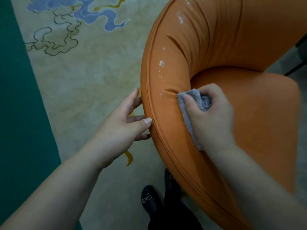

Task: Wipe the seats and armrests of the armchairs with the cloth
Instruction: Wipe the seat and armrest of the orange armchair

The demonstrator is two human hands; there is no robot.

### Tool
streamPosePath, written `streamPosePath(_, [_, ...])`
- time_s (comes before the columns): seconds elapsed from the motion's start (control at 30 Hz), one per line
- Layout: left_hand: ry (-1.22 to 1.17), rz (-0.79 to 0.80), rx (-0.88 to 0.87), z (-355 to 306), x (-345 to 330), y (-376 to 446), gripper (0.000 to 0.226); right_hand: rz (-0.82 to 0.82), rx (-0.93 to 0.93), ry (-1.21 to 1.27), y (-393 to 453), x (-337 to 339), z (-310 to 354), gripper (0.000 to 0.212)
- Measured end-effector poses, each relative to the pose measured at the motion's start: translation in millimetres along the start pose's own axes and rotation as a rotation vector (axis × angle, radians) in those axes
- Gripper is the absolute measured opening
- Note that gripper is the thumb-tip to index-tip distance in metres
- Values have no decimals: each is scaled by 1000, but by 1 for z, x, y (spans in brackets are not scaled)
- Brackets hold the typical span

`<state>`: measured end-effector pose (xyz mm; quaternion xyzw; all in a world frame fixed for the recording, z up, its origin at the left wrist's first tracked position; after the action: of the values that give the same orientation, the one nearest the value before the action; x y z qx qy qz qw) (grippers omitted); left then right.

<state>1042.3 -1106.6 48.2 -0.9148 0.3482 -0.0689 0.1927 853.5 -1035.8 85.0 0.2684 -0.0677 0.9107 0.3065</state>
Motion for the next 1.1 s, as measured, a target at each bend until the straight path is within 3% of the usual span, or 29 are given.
streamPosePath(0.17, [4,44,-13,-6,-10,9,82,79,59,-1,11,-20,13,20])
streamPosePath(0.3, [22,35,-4,-7,-9,12,84,7,-22,53,25,-3,0,16])
streamPosePath(0.47, [14,52,13,-7,-11,19,90,130,160,-5,26,-40,43,20])
streamPosePath(0.6, [75,53,41,-14,-6,24,97,32,20,1,47,-15,9,12])
streamPosePath(0.77, [96,17,40,-18,-5,34,106,93,109,37,46,-32,32,31])
streamPosePath(0.93, [134,-4,80,-20,-3,38,107,98,93,-39,74,-22,17,20])
streamPosePath(1.1, [183,-59,91,-29,-2,43,110,107,298,-16,78,-38,51,24])
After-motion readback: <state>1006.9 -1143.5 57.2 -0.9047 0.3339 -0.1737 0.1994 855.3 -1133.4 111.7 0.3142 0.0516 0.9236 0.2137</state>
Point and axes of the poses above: each hand's wrist, its own y-axis towards the middle knuckle, its own x-axis out of the back of the hand, z = x × y, the point moved 10 cm from there along y, towards the middle knuckle, and after that the axes turned 5 degrees about z, right-handed, at the moved point
